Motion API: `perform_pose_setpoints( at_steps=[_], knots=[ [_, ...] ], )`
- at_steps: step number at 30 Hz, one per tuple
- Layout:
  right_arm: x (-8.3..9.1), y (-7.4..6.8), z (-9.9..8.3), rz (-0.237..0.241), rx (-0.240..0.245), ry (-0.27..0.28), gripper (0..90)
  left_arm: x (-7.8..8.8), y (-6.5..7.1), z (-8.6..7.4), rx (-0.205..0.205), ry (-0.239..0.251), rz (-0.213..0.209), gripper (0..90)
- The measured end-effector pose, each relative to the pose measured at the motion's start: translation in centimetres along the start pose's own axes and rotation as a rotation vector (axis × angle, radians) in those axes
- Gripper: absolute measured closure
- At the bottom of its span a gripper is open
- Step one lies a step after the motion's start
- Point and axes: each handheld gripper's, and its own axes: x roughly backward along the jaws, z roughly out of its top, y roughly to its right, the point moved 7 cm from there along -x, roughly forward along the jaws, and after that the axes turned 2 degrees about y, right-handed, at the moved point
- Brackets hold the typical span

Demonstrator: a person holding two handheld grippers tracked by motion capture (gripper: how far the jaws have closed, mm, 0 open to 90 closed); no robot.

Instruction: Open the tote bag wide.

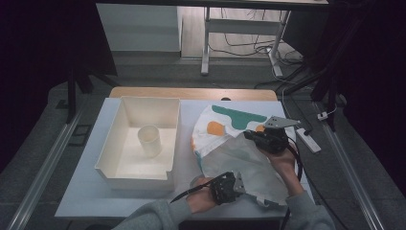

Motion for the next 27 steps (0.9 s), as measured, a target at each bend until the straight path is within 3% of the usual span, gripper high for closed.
perform_pose_setpoints(
  at_steps=[9,18,21,24,27],
  knots=[
    [0.3,0.0,0.2,-0.005,0.007,0.01,87.7,1.8,0.6,-0.5,0.001,0.027,-0.027,88.1],
    [-0.6,-0.3,1.4,0.012,0.055,0.002,87.7,2.9,0.7,-1.2,0.033,0.047,-0.041,88.2],
    [-0.8,0.2,1.2,0.035,0.034,0.006,87.7,3.2,0.6,-1.1,0.065,0.057,-0.061,88.2],
    [-0.9,0.6,1.1,0.048,0.009,0.015,87.7,3.4,0.9,-1.1,0.068,0.057,-0.044,88.3],
    [-0.8,0.7,1.4,0.042,0.018,0.017,87.7,4.2,1.4,-1.0,0.069,0.066,-0.029,88.3]
  ],
)
